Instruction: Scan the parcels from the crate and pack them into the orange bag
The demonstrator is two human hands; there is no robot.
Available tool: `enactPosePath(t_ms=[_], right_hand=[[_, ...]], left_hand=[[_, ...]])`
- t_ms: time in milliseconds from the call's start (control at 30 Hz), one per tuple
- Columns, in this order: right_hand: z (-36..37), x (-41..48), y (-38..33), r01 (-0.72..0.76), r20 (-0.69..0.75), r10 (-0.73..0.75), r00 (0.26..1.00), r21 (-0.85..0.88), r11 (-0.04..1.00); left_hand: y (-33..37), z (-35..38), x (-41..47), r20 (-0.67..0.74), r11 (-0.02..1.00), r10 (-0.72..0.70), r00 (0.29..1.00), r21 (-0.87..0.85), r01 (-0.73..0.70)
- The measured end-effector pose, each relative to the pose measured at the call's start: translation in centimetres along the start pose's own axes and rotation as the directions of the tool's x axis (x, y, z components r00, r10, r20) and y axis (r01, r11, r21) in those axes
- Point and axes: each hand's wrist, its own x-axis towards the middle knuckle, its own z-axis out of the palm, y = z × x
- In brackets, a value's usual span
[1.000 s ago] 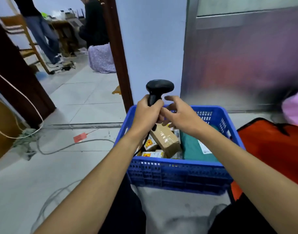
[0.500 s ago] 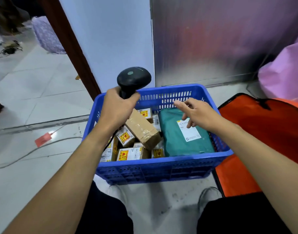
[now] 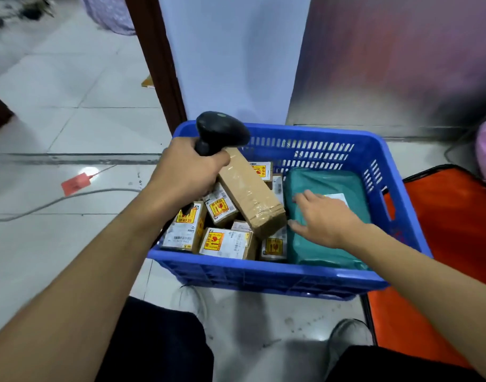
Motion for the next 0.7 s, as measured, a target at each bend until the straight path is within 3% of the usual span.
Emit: enactPosePath(t_ms=[67,133,333,433,700], right_hand=[[0.6,2.1,-1.3,0.073,-0.068,-0.076,0.995,-0.051,0.996],[1.5,4.4,-3.1,0.058,-0.095,-0.062,0.994,-0.042,0.997],[4.9,9.8,-7.6,-0.176,-0.007,0.176,0.984,-0.005,0.984],[6.0,10.8,-8.0,-0.281,0.034,0.279,0.96,0.082,0.956],[4.2,9.5,-4.5,-0.333,0.039,0.349,0.936,0.42,0.844]], left_hand=[[-0.1,-0.2,0.1,-0.001,1.0,-0.008,1.0,-0.002,0.008],[-0.1,-0.3,0.1,-0.011,1.0,0.0,1.0,0.012,0.001],[0.2,0.1,-0.3,-0.014,0.981,0.072,0.997,0.18,-0.069],[0.1,-0.1,-0.3,-0.018,0.982,0.071,0.997,0.176,-0.066],[0.1,-1.2,-0.1,0.002,0.999,0.041,0.999,0.014,-0.041]])
